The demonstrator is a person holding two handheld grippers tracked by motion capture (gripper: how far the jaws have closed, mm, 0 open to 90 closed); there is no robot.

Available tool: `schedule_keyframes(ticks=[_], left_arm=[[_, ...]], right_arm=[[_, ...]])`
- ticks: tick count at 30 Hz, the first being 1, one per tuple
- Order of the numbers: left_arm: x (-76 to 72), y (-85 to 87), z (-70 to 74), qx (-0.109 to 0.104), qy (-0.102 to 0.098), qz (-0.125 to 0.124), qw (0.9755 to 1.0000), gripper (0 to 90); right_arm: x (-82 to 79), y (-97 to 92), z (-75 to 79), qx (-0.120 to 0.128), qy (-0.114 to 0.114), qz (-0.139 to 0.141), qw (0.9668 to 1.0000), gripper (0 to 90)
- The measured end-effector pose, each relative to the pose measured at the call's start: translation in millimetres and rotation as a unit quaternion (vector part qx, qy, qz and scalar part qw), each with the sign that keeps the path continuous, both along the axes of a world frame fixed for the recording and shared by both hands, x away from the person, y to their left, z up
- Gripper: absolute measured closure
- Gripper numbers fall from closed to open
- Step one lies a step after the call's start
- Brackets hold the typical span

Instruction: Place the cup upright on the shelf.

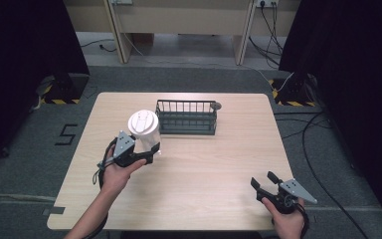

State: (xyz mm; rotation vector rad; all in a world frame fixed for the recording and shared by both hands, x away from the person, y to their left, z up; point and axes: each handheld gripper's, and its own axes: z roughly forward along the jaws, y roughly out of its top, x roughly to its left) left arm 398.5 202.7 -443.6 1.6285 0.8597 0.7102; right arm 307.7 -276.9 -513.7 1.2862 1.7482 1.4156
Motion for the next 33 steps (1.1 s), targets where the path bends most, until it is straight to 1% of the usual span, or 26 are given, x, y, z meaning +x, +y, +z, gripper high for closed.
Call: schedule_keyframes(ticks=[4, 12, 18, 21, 33], left_arm=[[5.9, -4.1, 5.4, -0.001, -0.004, -0.001, 1.0, 18.0], [14.6, -9.7, 9.4, -0.003, -0.003, -0.002, 1.0, 18.0], [22.2, -14.8, 12.8, 0.0, -0.004, -0.004, 1.0, 18.0], [27.0, -19.1, 15.1, -0.004, -0.004, -0.005, 1.0, 18.0], [38.5, -29.3, 21.0, -0.004, -0.006, -0.007, 0.9999, 18.0]], right_arm=[[0.3, -0.4, 0.0, -0.001, 0.0, 0.0, 1.0, 26.6], [0.3, -0.7, 0.0, 0.004, 0.002, 0.0, 1.0, 26.7], [0.4, -1.0, -0.1, 0.005, 0.003, 0.0, 1.0, 26.7], [0.4, -1.1, -0.1, 0.005, 0.003, 0.0, 1.0, 26.7], [0.6, -1.5, -0.1, 0.009, 0.004, 0.0, 0.9999, 26.7]])
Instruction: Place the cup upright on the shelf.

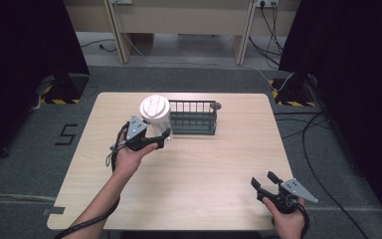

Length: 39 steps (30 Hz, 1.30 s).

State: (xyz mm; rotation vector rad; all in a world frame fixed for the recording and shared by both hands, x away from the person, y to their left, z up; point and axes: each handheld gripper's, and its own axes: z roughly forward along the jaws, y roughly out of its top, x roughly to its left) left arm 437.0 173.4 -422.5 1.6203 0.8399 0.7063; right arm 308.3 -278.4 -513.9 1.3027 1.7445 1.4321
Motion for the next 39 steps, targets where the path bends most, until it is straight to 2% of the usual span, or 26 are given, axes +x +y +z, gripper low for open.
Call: schedule_keyframes(ticks=[27, 39], left_arm=[[30.1, -20.0, 22.2, -0.003, -0.011, -0.002, 0.9999, 18.0], [41.6, -27.1, 27.7, -0.001, -0.013, 0.001, 0.9999, 18.0]], right_arm=[[0.0, -0.6, -0.1, 0.004, 0.002, 0.002, 1.0, 26.7], [0.4, -1.1, -0.1, 0.004, 0.004, 0.002, 1.0, 26.7]])
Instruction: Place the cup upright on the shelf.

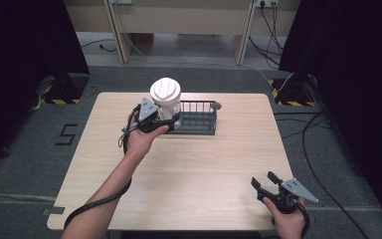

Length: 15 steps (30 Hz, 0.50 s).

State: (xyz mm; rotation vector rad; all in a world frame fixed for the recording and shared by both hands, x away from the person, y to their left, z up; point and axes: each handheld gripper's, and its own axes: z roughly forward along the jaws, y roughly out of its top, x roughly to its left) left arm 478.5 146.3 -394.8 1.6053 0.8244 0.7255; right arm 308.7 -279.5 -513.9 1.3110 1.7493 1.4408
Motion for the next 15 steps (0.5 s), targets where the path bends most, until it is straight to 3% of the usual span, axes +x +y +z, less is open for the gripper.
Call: schedule_keyframes(ticks=[15], left_arm=[[19.9, -9.7, 6.3, 0.005, 0.002, 0.007, 1.0, 18.0]], right_arm=[[0.3, -0.3, -0.2, 0.003, -0.001, 0.0, 1.0, 26.7]])
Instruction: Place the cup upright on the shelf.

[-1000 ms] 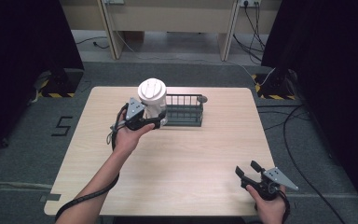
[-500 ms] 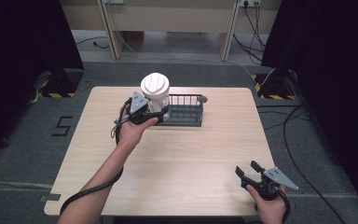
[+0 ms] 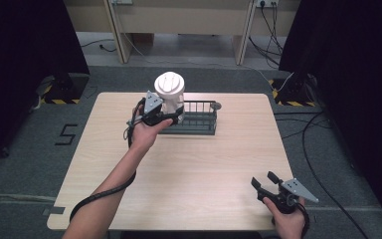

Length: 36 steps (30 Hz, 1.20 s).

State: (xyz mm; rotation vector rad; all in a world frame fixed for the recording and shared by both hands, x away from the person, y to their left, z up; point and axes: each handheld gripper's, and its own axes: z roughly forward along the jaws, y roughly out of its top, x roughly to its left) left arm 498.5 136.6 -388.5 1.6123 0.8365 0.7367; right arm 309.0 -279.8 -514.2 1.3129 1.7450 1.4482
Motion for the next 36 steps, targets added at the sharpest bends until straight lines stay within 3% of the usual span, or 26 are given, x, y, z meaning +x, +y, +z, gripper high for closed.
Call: schedule_keyframes(ticks=[36], left_arm=[[53.1, -28.0, -12.2, 0.016, 0.028, 0.029, 0.999, 17.9]], right_arm=[[0.6, -2.4, -0.1, 0.01, 0.006, 0.002, 0.9999, 26.5]])
